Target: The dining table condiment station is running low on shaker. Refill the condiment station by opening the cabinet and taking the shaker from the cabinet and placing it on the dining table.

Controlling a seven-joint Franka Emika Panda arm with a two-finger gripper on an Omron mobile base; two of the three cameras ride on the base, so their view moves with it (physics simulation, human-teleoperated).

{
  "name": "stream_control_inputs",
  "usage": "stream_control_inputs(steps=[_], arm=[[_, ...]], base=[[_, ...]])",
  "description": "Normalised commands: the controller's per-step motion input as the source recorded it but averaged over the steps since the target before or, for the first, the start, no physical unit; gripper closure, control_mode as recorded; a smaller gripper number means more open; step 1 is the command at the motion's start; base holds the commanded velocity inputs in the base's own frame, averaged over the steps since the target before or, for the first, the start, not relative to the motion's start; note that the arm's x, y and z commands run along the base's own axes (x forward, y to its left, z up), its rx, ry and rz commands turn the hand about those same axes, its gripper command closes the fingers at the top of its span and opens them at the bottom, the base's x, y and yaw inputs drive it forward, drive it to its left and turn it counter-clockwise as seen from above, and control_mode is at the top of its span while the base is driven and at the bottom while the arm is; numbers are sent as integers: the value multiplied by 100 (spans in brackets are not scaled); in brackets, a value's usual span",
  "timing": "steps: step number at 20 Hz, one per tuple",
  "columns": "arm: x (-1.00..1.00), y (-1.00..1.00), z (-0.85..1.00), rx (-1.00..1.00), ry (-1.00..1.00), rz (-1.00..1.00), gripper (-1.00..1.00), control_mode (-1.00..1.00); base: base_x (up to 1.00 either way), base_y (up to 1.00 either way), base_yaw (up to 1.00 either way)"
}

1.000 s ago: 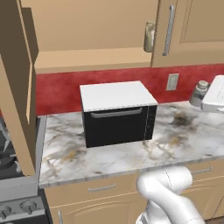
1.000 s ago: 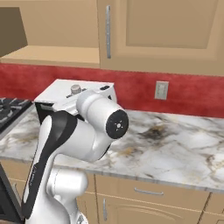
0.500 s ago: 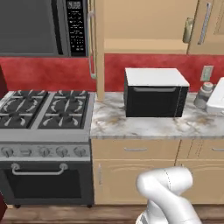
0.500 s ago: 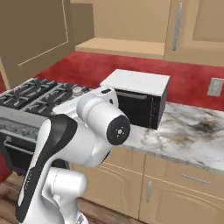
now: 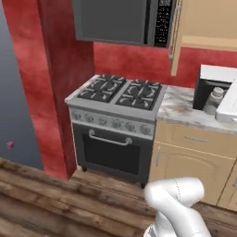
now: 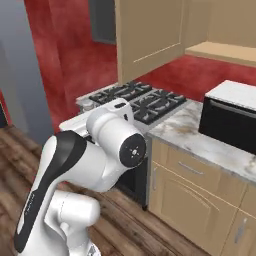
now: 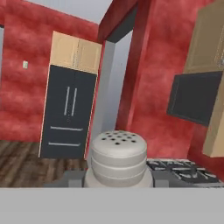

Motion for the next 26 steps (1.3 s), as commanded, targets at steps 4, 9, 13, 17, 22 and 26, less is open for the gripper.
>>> stream_control_inputs(steps=[4, 9, 13, 17, 22, 26], arm=[[0, 0, 0, 0, 0, 0, 100, 100], [0, 0, 0, 0, 0, 0, 100, 100], [0, 0, 0, 0, 0, 0, 100, 100], [0, 0, 0, 0, 0, 0, 100, 100], [0, 0, 0, 0, 0, 0, 100, 100], [0, 0, 0, 0, 0, 0, 100, 100]], base=[[-97, 31, 50], [-98, 15, 52], [-72, -4, 63], [-66, -21, 65], [-69, -70, 66], [-76, -82, 64]])
